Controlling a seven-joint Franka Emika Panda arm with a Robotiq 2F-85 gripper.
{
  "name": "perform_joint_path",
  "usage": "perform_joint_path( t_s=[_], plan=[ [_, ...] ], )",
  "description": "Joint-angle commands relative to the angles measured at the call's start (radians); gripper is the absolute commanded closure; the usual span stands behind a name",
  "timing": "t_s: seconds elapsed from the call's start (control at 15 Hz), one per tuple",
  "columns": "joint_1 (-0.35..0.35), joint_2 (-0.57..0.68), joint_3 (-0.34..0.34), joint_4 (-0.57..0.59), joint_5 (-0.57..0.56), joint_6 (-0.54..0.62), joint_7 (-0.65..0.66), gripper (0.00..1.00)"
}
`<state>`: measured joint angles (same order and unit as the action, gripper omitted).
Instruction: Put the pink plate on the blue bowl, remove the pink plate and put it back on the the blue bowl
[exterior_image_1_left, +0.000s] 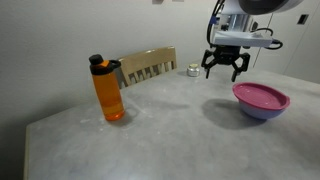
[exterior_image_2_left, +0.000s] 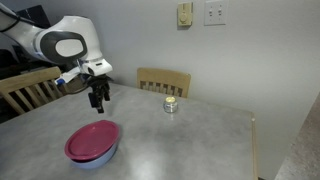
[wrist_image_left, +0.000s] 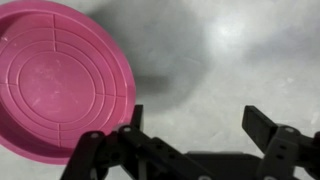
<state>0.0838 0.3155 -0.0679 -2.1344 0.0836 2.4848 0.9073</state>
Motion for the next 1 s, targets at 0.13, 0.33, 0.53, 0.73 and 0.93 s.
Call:
perform_joint_path(
  t_s=[0.13, 0.33, 0.53, 0.73, 0.93],
  plan=[
    [-0.031, -0.03, 0.006, -0.109, 0.076, 0.1, -0.052, 0.0],
    [-0.041, -0.007, 0.01, -0.093, 0.084, 0.074, -0.075, 0.0],
    [-0.055, 0.027, 0.011, -0.066, 0.101, 0.042, -0.11, 0.04],
    [-0.062, 0.042, 0.007, -0.058, 0.113, 0.027, -0.137, 0.28],
    [-0.063, 0.055, 0.004, -0.052, 0.111, 0.02, -0.147, 0.53]
  ],
)
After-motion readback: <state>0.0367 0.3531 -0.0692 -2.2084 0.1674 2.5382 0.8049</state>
